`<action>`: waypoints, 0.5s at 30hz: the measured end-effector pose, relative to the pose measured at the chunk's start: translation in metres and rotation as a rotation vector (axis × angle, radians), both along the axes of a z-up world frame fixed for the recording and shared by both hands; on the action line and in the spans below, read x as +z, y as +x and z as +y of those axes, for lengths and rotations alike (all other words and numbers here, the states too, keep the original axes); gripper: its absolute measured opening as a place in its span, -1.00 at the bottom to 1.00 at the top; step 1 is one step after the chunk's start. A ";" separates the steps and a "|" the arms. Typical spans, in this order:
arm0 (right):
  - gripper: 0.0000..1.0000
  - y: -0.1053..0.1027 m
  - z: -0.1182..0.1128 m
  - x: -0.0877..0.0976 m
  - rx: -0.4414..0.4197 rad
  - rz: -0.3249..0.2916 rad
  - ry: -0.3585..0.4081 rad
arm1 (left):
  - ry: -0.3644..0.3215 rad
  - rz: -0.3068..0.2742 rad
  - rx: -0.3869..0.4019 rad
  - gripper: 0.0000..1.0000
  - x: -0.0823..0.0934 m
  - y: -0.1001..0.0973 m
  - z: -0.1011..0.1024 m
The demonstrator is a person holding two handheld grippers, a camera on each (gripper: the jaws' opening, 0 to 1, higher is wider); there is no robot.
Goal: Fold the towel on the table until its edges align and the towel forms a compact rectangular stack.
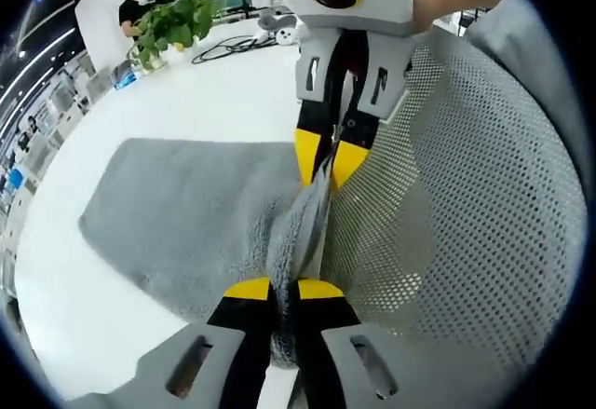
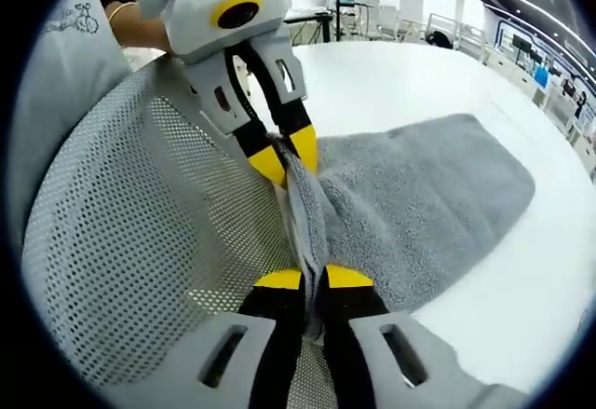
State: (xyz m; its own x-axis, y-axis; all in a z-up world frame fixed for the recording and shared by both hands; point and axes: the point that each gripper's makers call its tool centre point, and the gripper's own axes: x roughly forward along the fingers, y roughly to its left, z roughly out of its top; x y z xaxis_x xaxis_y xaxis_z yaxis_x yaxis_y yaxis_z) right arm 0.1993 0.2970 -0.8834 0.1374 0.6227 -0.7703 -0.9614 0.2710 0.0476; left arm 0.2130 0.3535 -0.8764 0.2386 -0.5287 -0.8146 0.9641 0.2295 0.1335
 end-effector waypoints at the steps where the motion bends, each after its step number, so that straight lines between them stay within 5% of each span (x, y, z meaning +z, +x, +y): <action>1: -0.91 0.001 0.001 0.005 0.000 -0.008 0.007 | 0.001 -0.010 -0.003 -0.86 0.004 0.001 0.000; 9: -0.91 0.013 0.002 0.038 -0.018 -0.056 0.064 | -0.051 -0.094 0.024 -0.86 0.047 0.016 0.003; 15: -0.91 0.024 0.002 0.073 -0.022 -0.147 0.094 | -0.085 -0.158 0.034 -0.86 0.075 0.028 0.003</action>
State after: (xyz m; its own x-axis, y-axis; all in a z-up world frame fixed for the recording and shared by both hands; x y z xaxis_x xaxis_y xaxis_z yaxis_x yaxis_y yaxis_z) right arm 0.2235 0.2993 -0.8104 0.2592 0.6865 -0.6794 -0.9536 0.2935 -0.0672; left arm 0.2408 0.3561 -0.8014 0.3793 -0.5833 -0.7183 0.9240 0.2788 0.2616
